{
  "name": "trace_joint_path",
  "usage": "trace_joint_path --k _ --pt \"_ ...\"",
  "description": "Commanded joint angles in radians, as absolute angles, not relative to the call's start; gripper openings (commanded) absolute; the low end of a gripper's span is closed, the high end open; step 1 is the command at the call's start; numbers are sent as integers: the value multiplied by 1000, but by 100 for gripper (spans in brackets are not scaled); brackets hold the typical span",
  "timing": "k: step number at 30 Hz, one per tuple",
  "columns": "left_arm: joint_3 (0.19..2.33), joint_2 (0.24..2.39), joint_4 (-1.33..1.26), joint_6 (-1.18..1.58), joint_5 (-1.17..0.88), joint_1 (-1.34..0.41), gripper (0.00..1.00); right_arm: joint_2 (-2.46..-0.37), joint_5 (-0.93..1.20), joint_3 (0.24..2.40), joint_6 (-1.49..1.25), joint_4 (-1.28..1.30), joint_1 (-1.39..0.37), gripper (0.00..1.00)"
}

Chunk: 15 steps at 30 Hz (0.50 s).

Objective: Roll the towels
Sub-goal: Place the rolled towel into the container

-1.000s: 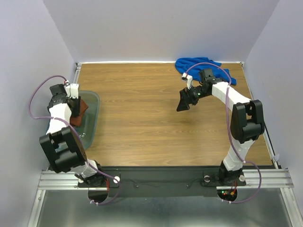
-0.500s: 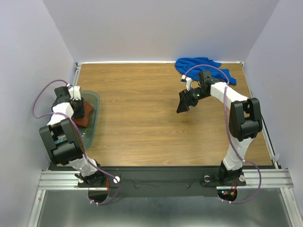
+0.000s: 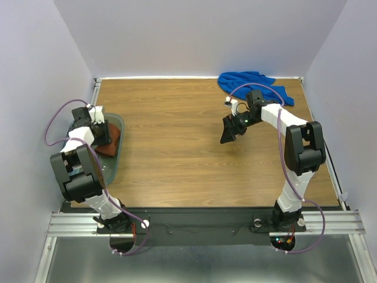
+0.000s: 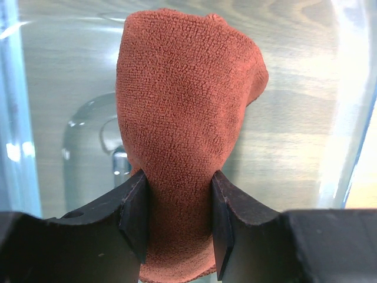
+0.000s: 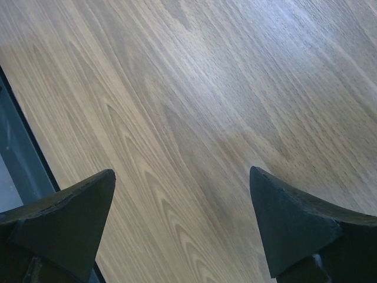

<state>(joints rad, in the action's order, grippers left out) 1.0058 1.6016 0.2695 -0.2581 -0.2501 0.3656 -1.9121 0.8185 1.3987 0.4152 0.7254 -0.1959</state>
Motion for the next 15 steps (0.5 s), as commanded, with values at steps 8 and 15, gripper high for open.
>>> trace_joint_path --k 8,15 --pt "985 1657 215 -183 -284 348 1 -1919 816 1382 442 726 -192 100" --pt "989 1683 210 -160 -256 345 11 -1924 816 1382 443 726 -192 100"
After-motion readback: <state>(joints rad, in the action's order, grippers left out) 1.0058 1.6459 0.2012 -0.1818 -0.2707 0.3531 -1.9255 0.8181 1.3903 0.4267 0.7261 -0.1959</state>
